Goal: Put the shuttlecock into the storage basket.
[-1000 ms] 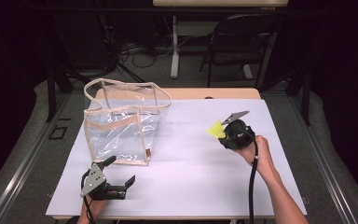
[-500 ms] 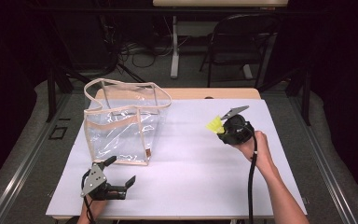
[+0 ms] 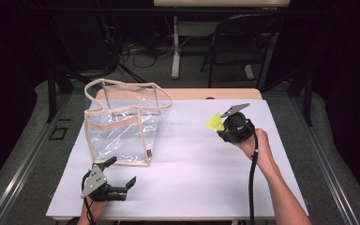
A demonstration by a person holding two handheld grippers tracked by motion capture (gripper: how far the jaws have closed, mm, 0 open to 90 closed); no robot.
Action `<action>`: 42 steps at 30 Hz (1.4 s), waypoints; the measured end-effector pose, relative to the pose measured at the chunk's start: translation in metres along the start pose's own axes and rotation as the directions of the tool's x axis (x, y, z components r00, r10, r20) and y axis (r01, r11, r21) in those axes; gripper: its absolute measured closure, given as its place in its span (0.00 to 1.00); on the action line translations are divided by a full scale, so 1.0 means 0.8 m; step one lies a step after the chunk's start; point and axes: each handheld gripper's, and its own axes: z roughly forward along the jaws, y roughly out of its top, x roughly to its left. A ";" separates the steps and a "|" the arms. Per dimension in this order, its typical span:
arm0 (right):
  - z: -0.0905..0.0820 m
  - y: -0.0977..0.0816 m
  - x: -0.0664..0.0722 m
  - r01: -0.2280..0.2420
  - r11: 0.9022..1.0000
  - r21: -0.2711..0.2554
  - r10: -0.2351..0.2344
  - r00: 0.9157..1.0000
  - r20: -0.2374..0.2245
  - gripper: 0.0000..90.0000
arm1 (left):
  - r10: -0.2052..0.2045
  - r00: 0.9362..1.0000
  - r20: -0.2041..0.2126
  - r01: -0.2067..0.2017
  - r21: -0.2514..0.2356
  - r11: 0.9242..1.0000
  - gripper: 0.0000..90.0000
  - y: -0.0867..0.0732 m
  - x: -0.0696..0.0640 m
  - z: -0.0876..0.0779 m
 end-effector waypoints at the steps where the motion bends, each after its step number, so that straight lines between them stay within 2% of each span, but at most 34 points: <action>1: 0.000 0.001 0.000 0.000 1.000 -0.003 0.000 1.000 0.002 0.72 | 0.000 1.000 0.000 0.000 0.001 1.000 0.00 0.000 0.000 0.000; 26: -0.012 0.030 0.007 0.022 0.998 -0.053 -0.022 1.000 0.004 0.72 | 0.003 1.000 -0.003 -0.003 0.002 1.000 0.00 0.000 0.001 -0.002; 42: -0.008 0.043 0.006 0.029 0.998 -0.063 -0.029 1.000 0.002 0.72 | 0.004 1.000 0.002 -0.005 0.007 1.000 0.00 0.000 0.000 0.000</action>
